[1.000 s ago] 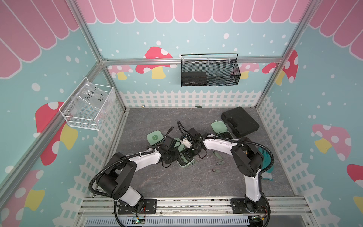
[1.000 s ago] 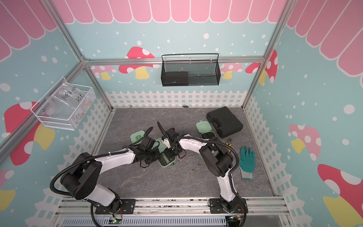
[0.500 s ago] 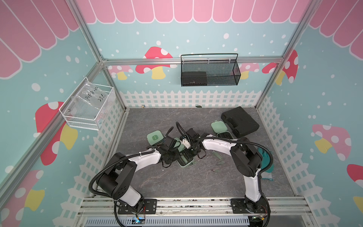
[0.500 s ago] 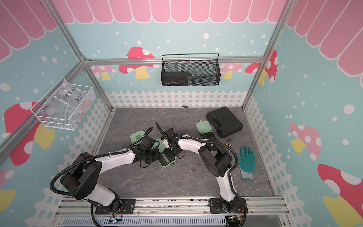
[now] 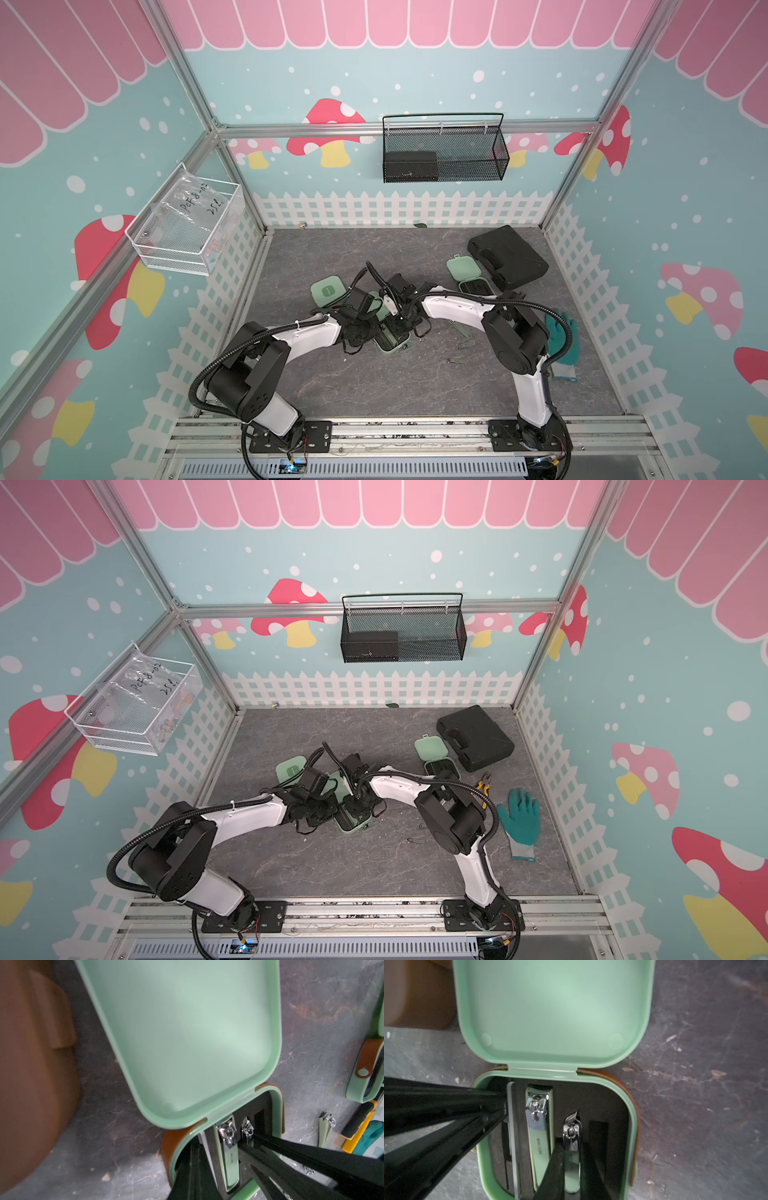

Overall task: Organize nail clipper sets
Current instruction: Place the nail clipper in the storage box, then move the storage box to the center of the board, then pick up the nail clipper from the center of the board.

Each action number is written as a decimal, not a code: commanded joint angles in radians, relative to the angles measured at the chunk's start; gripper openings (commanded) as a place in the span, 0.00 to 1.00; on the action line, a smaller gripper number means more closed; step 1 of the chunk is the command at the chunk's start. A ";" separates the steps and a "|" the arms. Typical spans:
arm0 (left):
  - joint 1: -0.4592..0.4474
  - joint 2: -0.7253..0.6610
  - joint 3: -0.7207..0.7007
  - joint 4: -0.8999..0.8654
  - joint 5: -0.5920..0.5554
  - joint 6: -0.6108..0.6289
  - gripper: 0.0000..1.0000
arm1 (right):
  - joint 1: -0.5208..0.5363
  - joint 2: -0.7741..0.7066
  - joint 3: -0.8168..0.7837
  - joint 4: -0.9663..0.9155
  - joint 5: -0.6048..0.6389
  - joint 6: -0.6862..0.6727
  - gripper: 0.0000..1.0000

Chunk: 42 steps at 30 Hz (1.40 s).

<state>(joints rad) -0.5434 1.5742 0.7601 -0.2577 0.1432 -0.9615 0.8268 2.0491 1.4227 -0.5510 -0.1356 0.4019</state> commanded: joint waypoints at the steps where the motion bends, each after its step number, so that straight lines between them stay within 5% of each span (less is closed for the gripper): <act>1: 0.007 0.047 0.005 0.005 -0.017 0.007 0.00 | 0.009 0.068 -0.060 0.072 0.060 0.052 0.04; 9: 0.007 0.048 0.002 0.008 -0.015 0.015 0.00 | 0.011 0.074 -0.094 0.070 0.112 0.040 0.05; 21: 0.015 0.056 0.011 -0.007 -0.021 0.024 0.00 | 0.011 -0.049 -0.025 0.010 0.046 -0.034 0.33; 29: 0.025 0.058 0.019 -0.011 -0.021 0.031 0.00 | 0.009 -0.133 0.065 -0.051 -0.002 -0.097 0.37; 42: 0.100 0.063 0.033 -0.034 -0.019 0.086 0.00 | -0.006 -0.331 -0.184 -0.052 -0.002 -0.441 0.47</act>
<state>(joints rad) -0.4709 1.6066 0.7906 -0.2420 0.1619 -0.9058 0.8246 1.7226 1.2755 -0.5800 -0.1444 0.0914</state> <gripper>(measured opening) 0.049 0.470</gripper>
